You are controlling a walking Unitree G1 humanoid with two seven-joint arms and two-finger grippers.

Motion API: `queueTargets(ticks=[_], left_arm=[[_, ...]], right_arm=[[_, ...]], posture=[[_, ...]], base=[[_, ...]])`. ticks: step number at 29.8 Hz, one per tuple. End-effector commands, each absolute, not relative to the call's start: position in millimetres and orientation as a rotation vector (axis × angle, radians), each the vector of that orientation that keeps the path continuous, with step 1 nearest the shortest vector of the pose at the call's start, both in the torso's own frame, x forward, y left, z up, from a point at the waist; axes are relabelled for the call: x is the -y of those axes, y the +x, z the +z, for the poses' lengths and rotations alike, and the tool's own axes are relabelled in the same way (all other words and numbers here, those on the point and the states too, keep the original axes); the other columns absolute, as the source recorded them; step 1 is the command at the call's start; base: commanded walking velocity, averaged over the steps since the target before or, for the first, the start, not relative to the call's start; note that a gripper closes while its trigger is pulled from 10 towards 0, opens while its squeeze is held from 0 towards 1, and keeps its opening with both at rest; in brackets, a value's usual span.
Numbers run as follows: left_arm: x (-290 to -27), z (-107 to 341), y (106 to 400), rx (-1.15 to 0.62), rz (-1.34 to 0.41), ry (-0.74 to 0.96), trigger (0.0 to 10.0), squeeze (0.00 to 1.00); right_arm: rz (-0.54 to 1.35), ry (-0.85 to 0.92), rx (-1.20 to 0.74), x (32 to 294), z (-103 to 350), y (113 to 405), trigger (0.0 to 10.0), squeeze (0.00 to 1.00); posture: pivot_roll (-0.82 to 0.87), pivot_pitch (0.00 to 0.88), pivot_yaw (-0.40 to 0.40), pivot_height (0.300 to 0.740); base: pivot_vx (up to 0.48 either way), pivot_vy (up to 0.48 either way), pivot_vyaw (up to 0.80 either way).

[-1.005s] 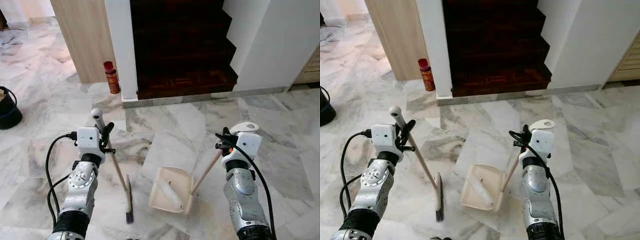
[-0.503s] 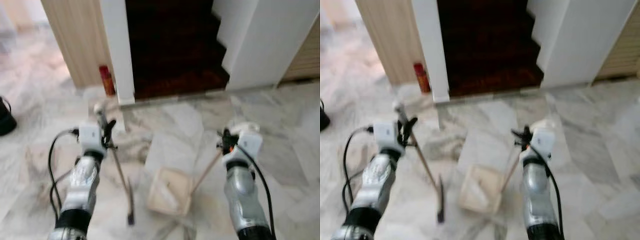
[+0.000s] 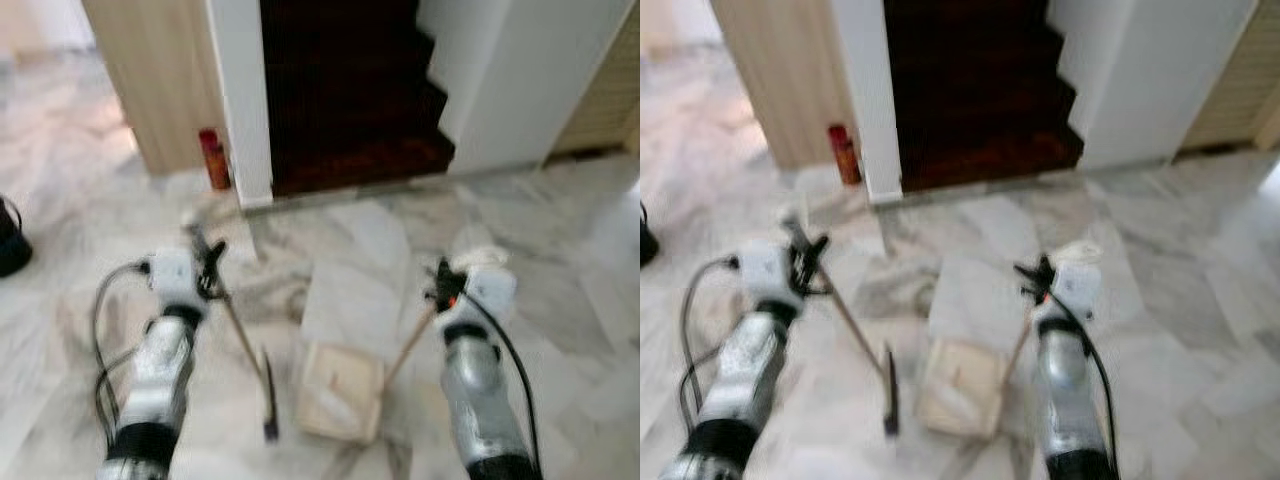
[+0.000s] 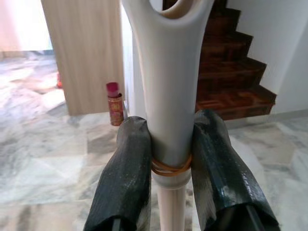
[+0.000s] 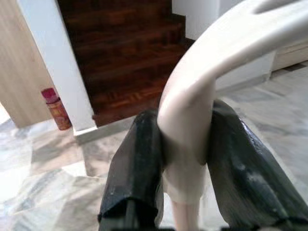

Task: Sweep floor

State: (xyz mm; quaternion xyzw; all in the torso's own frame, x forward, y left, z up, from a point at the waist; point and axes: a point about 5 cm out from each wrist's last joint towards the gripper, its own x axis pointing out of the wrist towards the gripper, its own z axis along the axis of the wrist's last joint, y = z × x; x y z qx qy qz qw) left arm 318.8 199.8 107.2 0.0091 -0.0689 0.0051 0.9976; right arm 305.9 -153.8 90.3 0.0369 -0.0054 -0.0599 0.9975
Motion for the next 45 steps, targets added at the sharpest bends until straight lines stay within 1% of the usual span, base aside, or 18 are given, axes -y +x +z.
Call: queueTargets(ticks=[1, 18, 23, 45], left_arm=[[-191.6, 117.7, 322.4, 0.182, -0.015, 0.038, 10.0, 0.0], [-194.3, 117.2, 321.7, 0.178, -0.001, 0.04, 10.0, 0.0], [-194.8, 117.5, 321.9, 0.178, 0.0, 0.04, 10.0, 0.0], [-196.4, 118.5, 321.1, 0.18, 0.007, 0.045, 10.0, 0.0]], right_arm=[[-0.13, 0.098, 0.042, 159.3, 97.4, 307.2, 10.0, 0.0], [-0.115, 0.1, 0.044, 157.5, 98.3, 306.9, 10.0, 0.0], [-0.119, 0.098, 0.04, 158.3, 98.0, 307.0, 10.0, 0.0], [-0.086, 0.1, 0.052, 152.5, 99.4, 306.5, 10.0, 0.0]], posture=[[-0.06, 0.048, 0.0, 0.74], [-0.06, 0.064, -0.004, 0.74], [-0.06, 0.066, -0.004, 0.74], [-0.06, 0.071, -0.005, 0.74]], base=[[0.0, 0.42, -0.8], [0.0, 0.407, 0.0], [0.0, 0.405, -0.61], [0.0, 0.406, 0.0]])
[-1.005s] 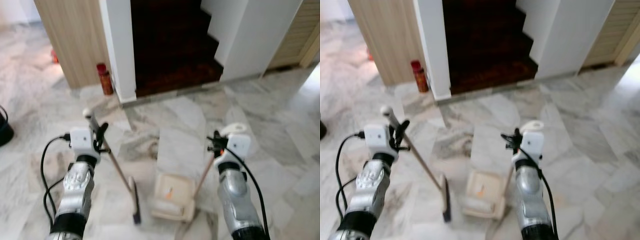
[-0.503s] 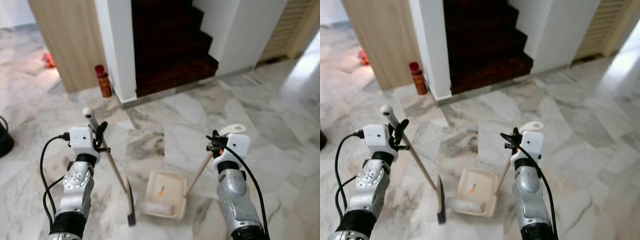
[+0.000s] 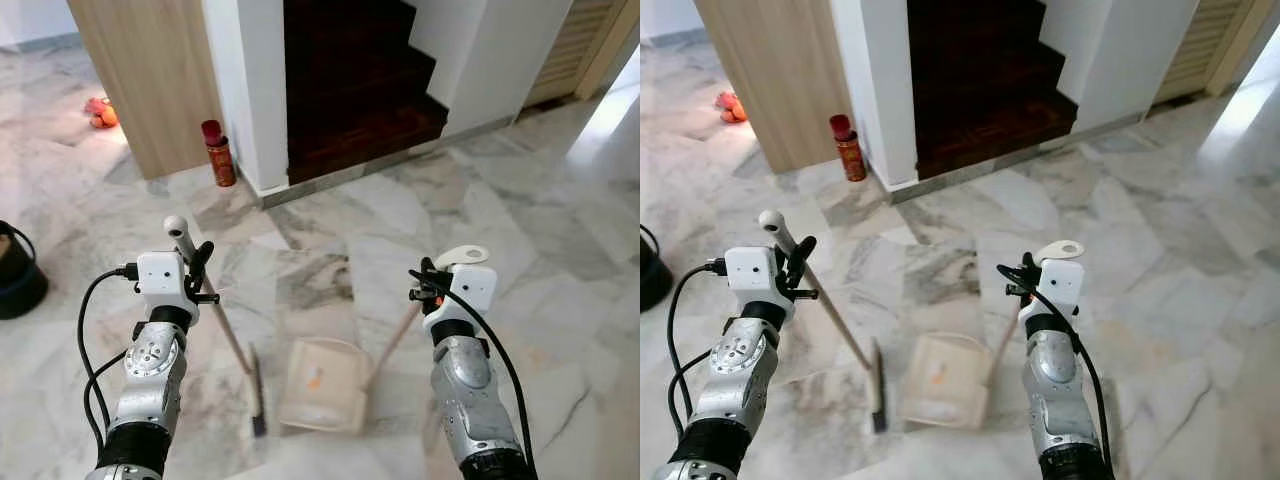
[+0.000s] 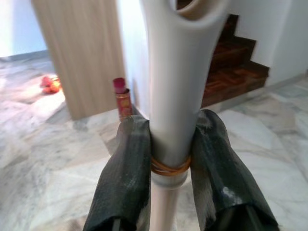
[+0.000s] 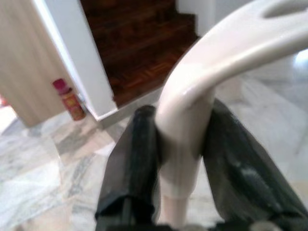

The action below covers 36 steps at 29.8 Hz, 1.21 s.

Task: Sweep floor

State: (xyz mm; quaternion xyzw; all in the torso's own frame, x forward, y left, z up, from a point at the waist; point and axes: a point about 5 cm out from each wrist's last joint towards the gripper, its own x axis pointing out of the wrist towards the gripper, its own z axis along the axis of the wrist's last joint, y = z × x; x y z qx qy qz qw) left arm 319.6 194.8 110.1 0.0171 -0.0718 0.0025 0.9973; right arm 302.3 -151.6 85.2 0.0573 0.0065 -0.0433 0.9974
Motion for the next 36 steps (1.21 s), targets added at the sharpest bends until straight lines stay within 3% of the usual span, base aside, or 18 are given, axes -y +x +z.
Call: queueTargets(ticks=[1, 36], left_arm=[[-196.7, 118.5, 321.1, 0.18, 0.008, 0.046, 10.0, 0.0], [-197.1, 121.0, 321.8, 0.187, 0.007, 0.049, 10.0, 0.0]], right_arm=[[-0.084, 0.1, 0.053, 152.3, 99.6, 306.5, 10.0, 0.0], [-0.058, 0.09, 0.055, 147.0, 99.9, 308.0, 10.0, 0.0]], posture=[[-0.06, 0.071, -0.005, 0.74], [-0.04, 0.053, -0.005, 0.74]], base=[[0.0, 0.409, 0.0], [0.0, 0.407, 0.05]])
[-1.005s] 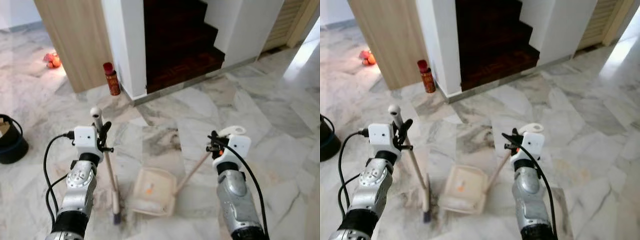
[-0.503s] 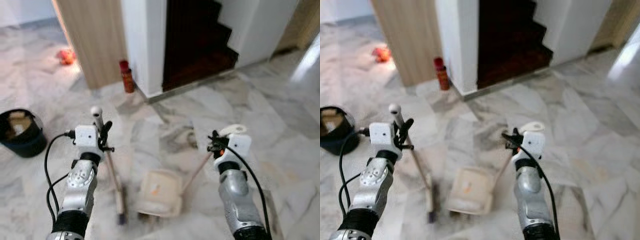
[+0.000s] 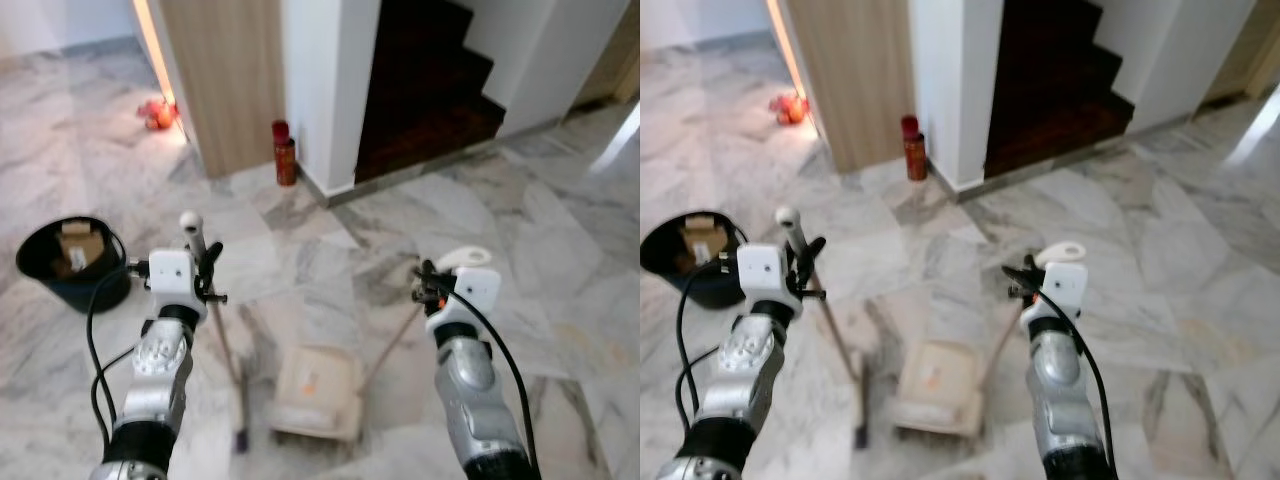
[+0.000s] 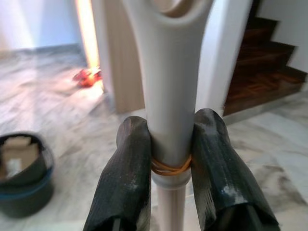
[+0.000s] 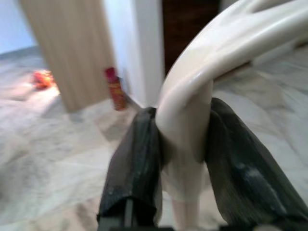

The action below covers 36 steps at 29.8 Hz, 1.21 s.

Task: Sweep floor

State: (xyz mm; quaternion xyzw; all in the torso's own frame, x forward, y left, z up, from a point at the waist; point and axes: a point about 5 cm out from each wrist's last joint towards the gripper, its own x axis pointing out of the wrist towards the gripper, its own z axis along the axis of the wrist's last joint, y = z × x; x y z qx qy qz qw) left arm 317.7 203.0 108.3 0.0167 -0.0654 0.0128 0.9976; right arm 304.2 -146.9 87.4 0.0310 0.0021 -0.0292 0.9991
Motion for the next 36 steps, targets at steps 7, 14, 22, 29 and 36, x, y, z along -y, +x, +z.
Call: queueTargets(ticks=[7, 14, 22, 29, 36], left_arm=[[-196.7, 121.2, 321.7, 0.187, 0.007, 0.05, 10.0, 0.0], [-197.1, 120.5, 320.9, 0.185, 0.008, 0.051, 10.0, 0.0], [-197.1, 120.9, 321.5, 0.185, 0.013, 0.052, 10.0, 0.0], [-197.3, 122.2, 321.5, 0.191, 0.01, 0.054, 10.0, 0.0], [-192.9, 125.6, 321.4, 0.209, -0.013, 0.049, 10.0, 0.0]], right_arm=[[-0.048, 0.081, 0.057, 145.9, 100.0, 307.9, 10.0, 0.0], [-0.047, 0.072, 0.06, 145.5, 100.0, 306.8, 10.0, 0.0], [-0.047, 0.077, 0.061, 146.4, 100.5, 307.0, 10.0, 0.0], [-0.049, 0.081, 0.054, 146.2, 100.0, 307.1, 10.0, 0.0], [-0.05, 0.086, 0.052, 146.8, 99.5, 306.9, 10.0, 0.0]], posture=[[-0.04, 0.058, -0.006, 0.74], [-0.04, 0.058, -0.006, 0.74], [-0.05, 0.067, -0.007, 0.74], [-0.05, 0.072, -0.005, 0.74], [-0.05, 0.075, -0.004, 0.74]], base=[[0.0, 0.408, 0.0], [0.0, 0.408, 0.63], [0.0, 0.394, 0.57], [0.0, 0.268, 0.0], [0.0, 0.0, 0.0]])
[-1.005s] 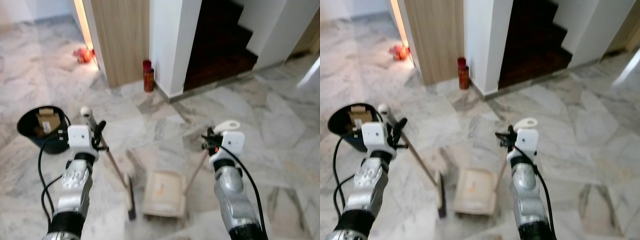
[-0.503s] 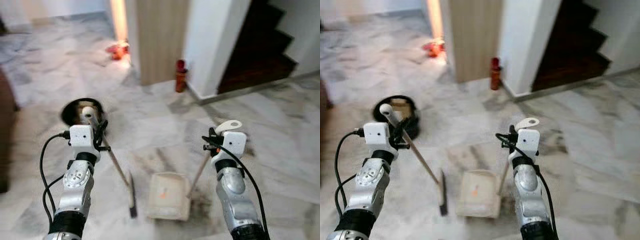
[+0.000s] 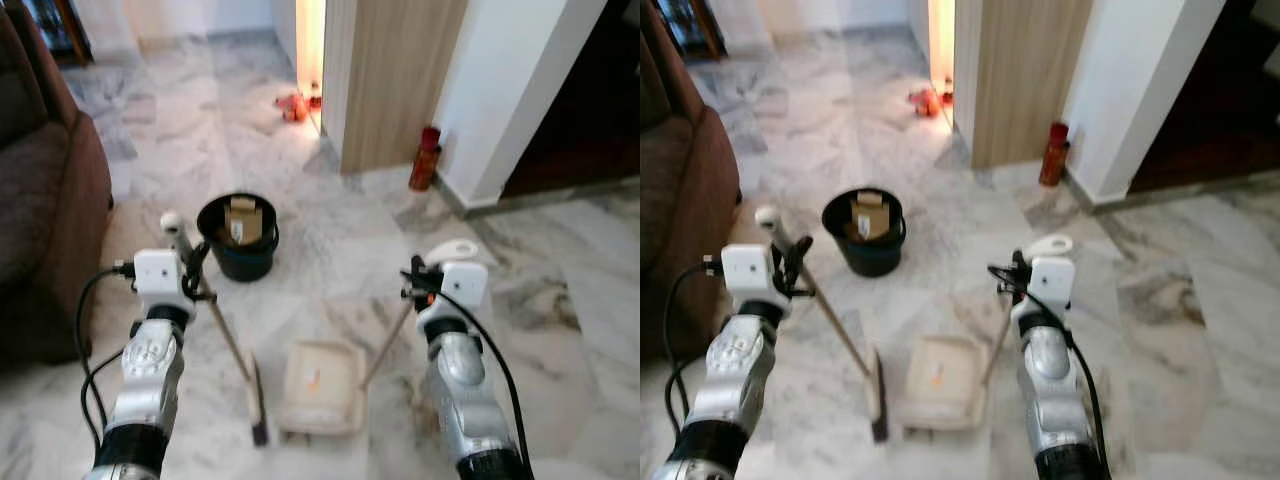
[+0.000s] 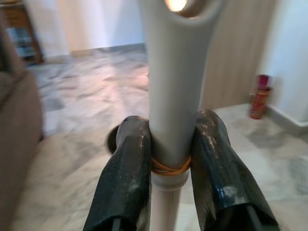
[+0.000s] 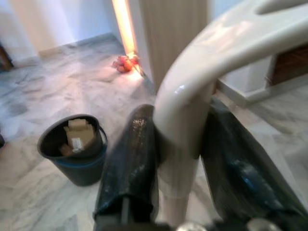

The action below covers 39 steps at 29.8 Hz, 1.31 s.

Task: Sweep floor

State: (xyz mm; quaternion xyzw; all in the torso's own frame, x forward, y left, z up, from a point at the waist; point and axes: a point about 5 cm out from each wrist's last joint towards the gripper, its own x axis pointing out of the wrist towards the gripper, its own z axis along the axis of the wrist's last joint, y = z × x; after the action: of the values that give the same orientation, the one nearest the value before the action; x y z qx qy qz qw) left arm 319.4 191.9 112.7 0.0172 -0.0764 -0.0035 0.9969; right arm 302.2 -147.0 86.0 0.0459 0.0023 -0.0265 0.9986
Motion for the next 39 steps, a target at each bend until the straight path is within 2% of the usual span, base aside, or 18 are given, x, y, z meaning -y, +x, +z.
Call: queueTargets(ticks=[1, 10, 23, 30, 39], left_arm=[[-192.7, 125.5, 321.5, 0.208, -0.013, 0.052, 10.0, 0.0], [-192.9, 123.4, 322.8, 0.182, -0.019, 0.055, 10.0, 0.0], [-194.7, 122.5, 322.8, 0.17, -0.01, 0.067, 10.0, 0.0], [-194.4, 122.3, 323.1, 0.169, -0.009, 0.065, 10.0, 0.0], [-193.9, 122.4, 323.8, 0.169, -0.009, 0.065, 10.0, 0.0]], right_arm=[[-0.05, 0.089, 0.052, 146.8, 99.5, 306.8, 10.0, 0.0], [-0.052, 0.091, 0.049, 147.0, 99.0, 306.9, 10.0, 0.0], [-0.04, 0.074, 0.053, 146.5, 99.7, 306.7, 10.0, 0.0], [-0.03, 0.075, 0.055, 145.0, 100.0, 307.0, 10.0, 0.0], [-0.001, 0.064, 0.052, 141.0, 100.0, 307.7, 10.0, 0.0]], posture=[[-0.05, 0.075, -0.004, 0.74], [-0.05, 0.076, -0.002, 0.74], [-0.05, 0.076, -0.002, 0.74], [-0.05, 0.072, -0.002, 0.74], [-0.04, 0.063, 0.0, 0.74]], base=[[0.0, 0.0, 0.0], [0.0, 0.0, 0.0], [0.287, 0.0, 0.0], [0.31, 0.0, 0.7], [0.309, 0.0, 0.0]])
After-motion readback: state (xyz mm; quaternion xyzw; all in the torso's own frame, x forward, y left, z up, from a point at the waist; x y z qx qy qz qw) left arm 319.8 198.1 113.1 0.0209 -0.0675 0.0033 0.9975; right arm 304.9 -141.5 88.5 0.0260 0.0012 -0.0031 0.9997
